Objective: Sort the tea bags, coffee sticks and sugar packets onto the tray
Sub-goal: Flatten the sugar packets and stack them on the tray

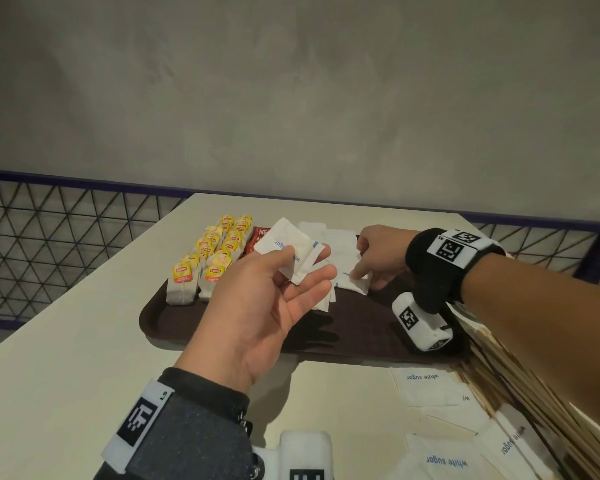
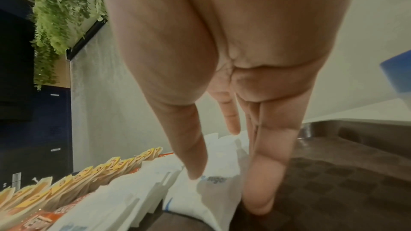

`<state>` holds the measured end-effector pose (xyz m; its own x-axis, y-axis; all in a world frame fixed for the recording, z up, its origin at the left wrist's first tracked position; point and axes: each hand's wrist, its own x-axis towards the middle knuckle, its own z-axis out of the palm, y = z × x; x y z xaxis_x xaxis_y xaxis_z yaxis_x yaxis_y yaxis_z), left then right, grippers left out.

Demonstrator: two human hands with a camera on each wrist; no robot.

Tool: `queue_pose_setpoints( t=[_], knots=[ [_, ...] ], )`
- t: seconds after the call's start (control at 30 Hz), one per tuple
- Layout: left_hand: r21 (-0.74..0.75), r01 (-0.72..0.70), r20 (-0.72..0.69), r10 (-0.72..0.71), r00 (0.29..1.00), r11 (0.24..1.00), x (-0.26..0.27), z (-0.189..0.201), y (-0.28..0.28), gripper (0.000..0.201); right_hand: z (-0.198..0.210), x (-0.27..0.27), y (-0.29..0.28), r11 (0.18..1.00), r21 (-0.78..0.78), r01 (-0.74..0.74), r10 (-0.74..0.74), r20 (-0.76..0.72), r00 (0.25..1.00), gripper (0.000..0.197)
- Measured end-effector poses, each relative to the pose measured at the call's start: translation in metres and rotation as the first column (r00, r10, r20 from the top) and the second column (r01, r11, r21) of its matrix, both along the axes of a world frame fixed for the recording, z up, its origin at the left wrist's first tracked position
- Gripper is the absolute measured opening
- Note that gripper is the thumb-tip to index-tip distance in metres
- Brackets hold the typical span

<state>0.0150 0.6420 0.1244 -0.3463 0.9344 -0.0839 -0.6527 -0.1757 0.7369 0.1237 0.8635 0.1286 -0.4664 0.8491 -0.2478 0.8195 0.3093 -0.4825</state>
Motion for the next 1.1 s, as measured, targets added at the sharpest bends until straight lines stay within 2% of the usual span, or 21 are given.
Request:
queue_pose_setpoints(
  t=[0.1, 0.17, 0.27, 0.33, 0.37, 0.43, 0.47, 0.53, 0.57, 0.63, 0.7, 0.77, 0.87, 0.97, 1.07, 1.1],
  knots=[
    [0.008, 0.008, -0.042, -0.007, 0.999, 1.000, 0.000, 0.000, 0.000, 0.030, -0.002, 0.000, -0.002, 1.000, -0.020, -0.007, 0.006, -0.029, 1.000, 0.079],
    [0.008, 0.010, -0.085, -0.009, 0.996, 1.000, 0.002, 0.000, 0.000, 0.027, -0.003, -0.003, -0.004, 1.000, -0.001, -0.008, 0.008, -0.039, 0.999, 0.084],
    [0.014, 0.012, -0.133, -0.010, 0.991, 1.000, 0.004, -0.003, 0.001, 0.024, -0.001, -0.005, -0.005, 0.998, 0.066, 0.005, -0.004, -0.020, 1.000, 0.079],
    [0.009, 0.033, -0.146, -0.031, 0.989, 0.999, 0.007, -0.004, 0.002, 0.025, 0.002, 0.001, -0.006, 0.988, 0.153, 0.024, -0.021, -0.024, 0.999, 0.065],
    [0.003, 0.049, -0.152, -0.048, 0.987, 0.999, 0.008, -0.004, 0.003, 0.025, 0.006, 0.005, -0.009, 0.967, 0.254, 0.027, -0.014, -0.054, 0.998, 0.055],
    [-0.007, 0.068, -0.175, -0.068, 0.982, 0.998, 0.010, -0.005, 0.002, 0.021, 0.017, 0.012, -0.022, 0.903, 0.428, 0.044, 0.061, -0.230, 0.971, 0.034],
    [-0.015, 0.071, -0.195, -0.073, 0.978, 0.997, 0.010, -0.005, 0.002, 0.019, 0.026, 0.015, -0.033, 0.909, 0.412, 0.053, 0.116, -0.374, 0.920, 0.024],
    [-0.046, 0.079, -0.248, -0.088, 0.965, 0.996, 0.011, -0.007, 0.002, 0.016, 0.047, 0.020, -0.061, 0.978, 0.202, -0.054, 0.167, -0.598, 0.784, 0.020],
    [-0.065, 0.088, -0.278, -0.103, 0.955, 0.994, 0.010, -0.009, 0.002, 0.018, 0.058, 0.022, -0.073, 0.983, 0.075, -0.165, 0.175, -0.630, 0.756, 0.026],
    [-0.096, 0.112, -0.331, -0.137, 0.933, 0.989, 0.010, -0.010, 0.002, 0.020, 0.075, 0.027, -0.091, 0.933, -0.071, -0.354, 0.267, -0.522, 0.810, 0.032],
    [-0.101, 0.120, -0.359, -0.148, 0.921, 0.988, 0.010, -0.009, 0.001, 0.017, 0.083, 0.029, -0.103, 0.886, -0.046, -0.462, 0.424, -0.325, 0.845, 0.030],
    [-0.092, 0.108, -0.368, -0.134, 0.920, 0.990, 0.010, -0.007, -0.001, 0.013, 0.086, 0.030, -0.107, 0.873, 0.047, -0.486, 0.483, -0.222, 0.847, 0.025],
    [-0.070, 0.058, -0.372, -0.080, 0.925, 0.996, 0.007, -0.006, -0.001, 0.015, 0.092, 0.034, -0.108, 0.880, 0.116, -0.460, 0.474, -0.187, 0.860, 0.016],
    [-0.086, 0.060, -0.411, -0.090, 0.907, 0.994, 0.004, -0.006, 0.000, 0.018, 0.091, 0.034, -0.109, 0.878, 0.069, -0.473, 0.478, -0.103, 0.872, 0.010],
    [-0.121, 0.088, -0.422, -0.131, 0.897, 0.989, 0.006, -0.007, 0.001, 0.016, 0.080, 0.030, -0.105, 0.895, -0.031, -0.446, 0.434, -0.175, 0.884, 0.003],
    [-0.126, 0.071, -0.407, -0.117, 0.906, 0.990, 0.006, -0.006, 0.001, 0.014, 0.077, 0.029, -0.099, 0.907, -0.045, -0.419, 0.404, -0.191, 0.895, 0.009]
  ],
)
